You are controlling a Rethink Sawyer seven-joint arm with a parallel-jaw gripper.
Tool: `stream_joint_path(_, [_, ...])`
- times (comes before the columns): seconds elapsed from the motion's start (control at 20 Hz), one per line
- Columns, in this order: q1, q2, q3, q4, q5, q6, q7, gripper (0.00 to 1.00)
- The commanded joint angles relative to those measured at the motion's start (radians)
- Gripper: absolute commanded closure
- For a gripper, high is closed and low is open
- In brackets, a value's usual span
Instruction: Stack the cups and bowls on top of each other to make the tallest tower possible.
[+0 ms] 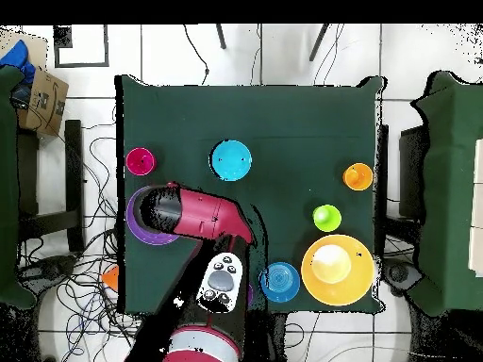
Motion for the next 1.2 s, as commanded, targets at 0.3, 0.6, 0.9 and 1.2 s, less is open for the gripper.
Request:
stream_joint_path(0.3, [-0.009,0.019,0.113,0.048,-0.069,-0.06,0.047,0.0])
stream_joint_path(0.6, [-0.018,0.011,0.124,0.07,-0.067,-0.08,0.047,0.0])
stream_joint_path(0.9, [0.003,0.015,0.11,0.064,-0.059,-0.069,0.068,0.0])
stream_joint_path(1.2, [-0.003,0.014,0.112,0.065,-0.063,-0.064,0.056,0.0])
